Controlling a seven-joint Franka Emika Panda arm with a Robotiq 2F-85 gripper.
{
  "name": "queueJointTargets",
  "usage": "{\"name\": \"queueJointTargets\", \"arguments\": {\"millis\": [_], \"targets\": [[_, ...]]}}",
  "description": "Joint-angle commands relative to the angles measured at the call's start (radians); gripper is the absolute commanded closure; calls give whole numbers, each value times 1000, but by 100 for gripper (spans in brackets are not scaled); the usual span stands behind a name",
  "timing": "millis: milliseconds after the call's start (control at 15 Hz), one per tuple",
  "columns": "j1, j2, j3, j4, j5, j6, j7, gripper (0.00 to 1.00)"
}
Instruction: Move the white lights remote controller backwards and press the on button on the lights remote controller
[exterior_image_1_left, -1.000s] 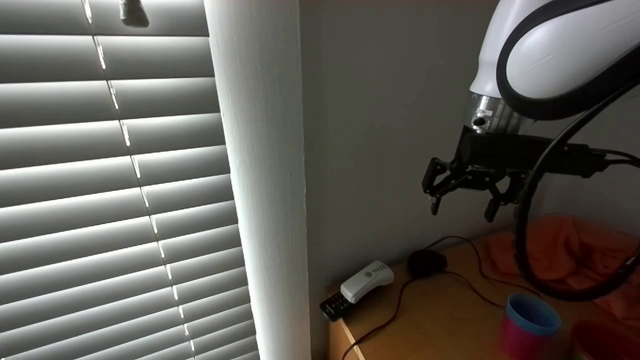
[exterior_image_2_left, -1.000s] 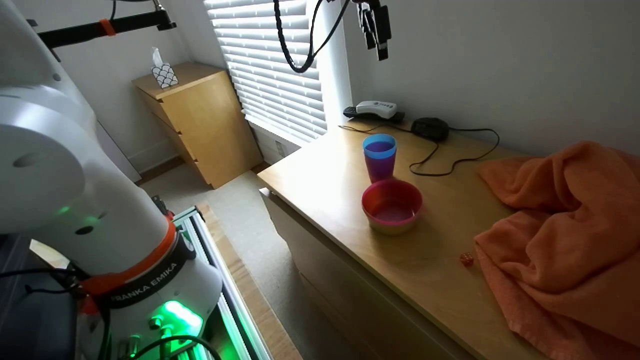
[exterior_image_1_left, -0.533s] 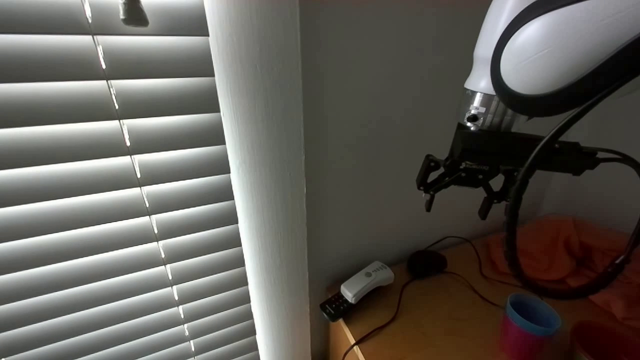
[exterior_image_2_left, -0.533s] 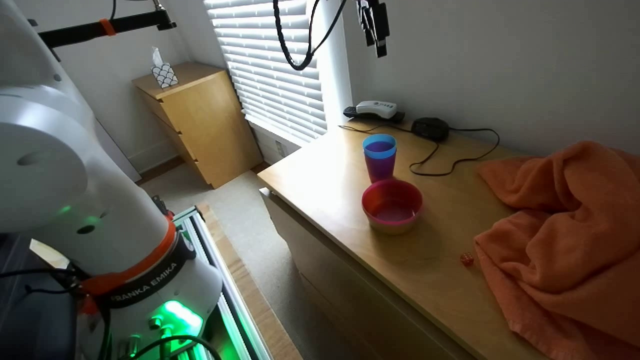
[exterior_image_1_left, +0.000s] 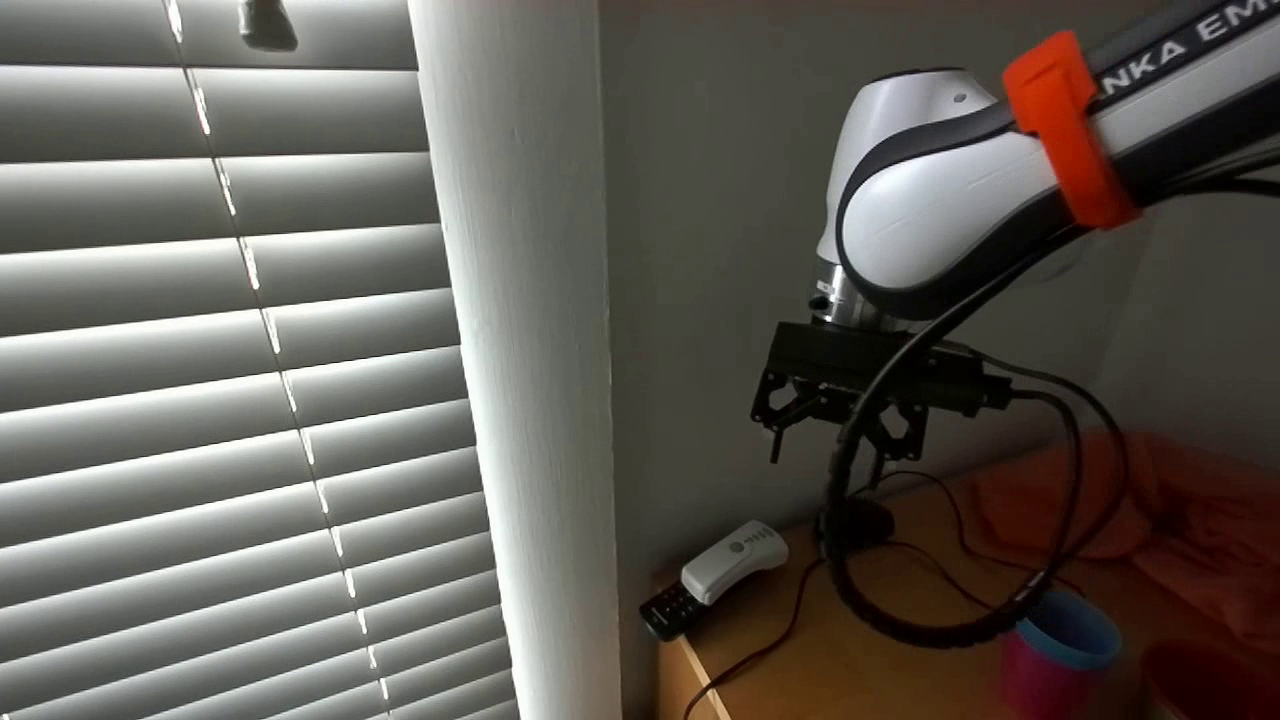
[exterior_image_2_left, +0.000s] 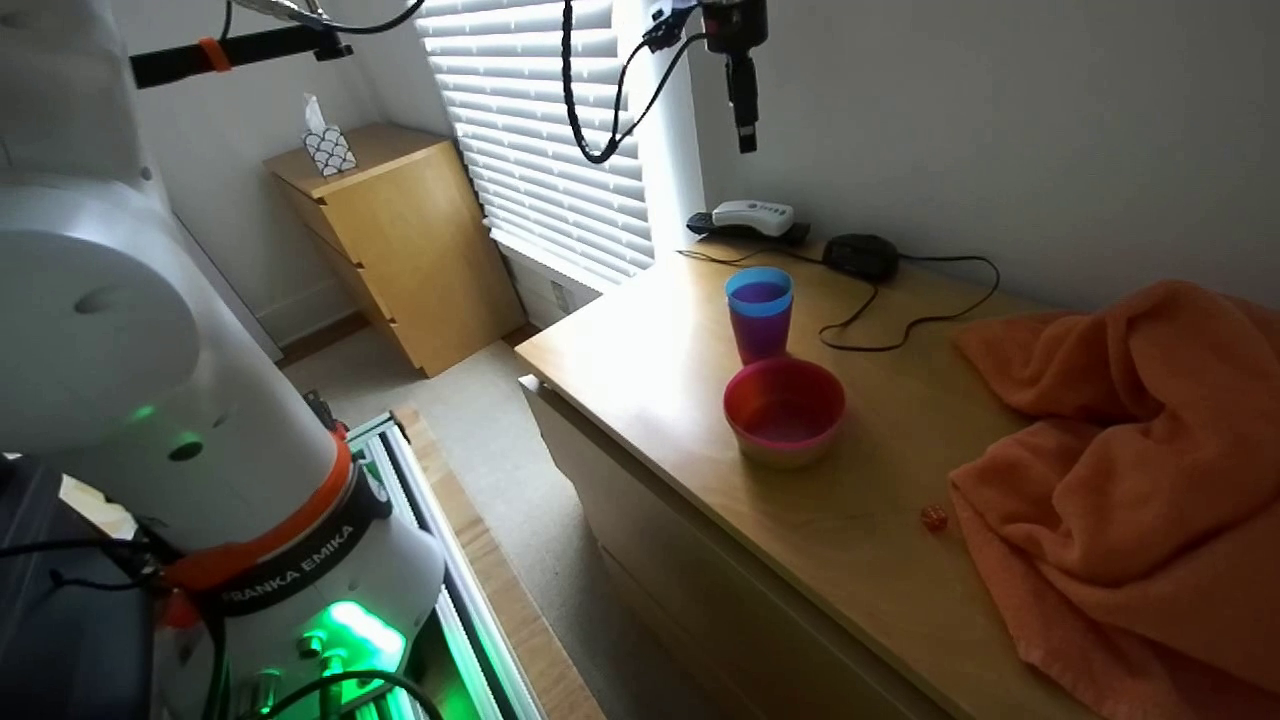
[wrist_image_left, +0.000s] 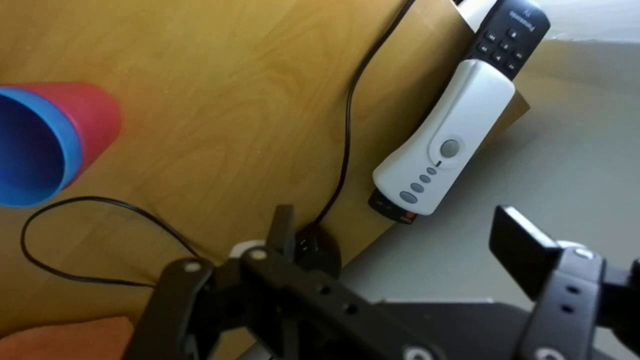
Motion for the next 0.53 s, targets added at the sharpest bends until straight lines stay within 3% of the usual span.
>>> {"name": "queueJointTargets", "arguments": {"millis": [0,467], "targets": [[29,95,-38,76,49,20,76,0],[44,216,-35,96,158,177,67,0]]}}
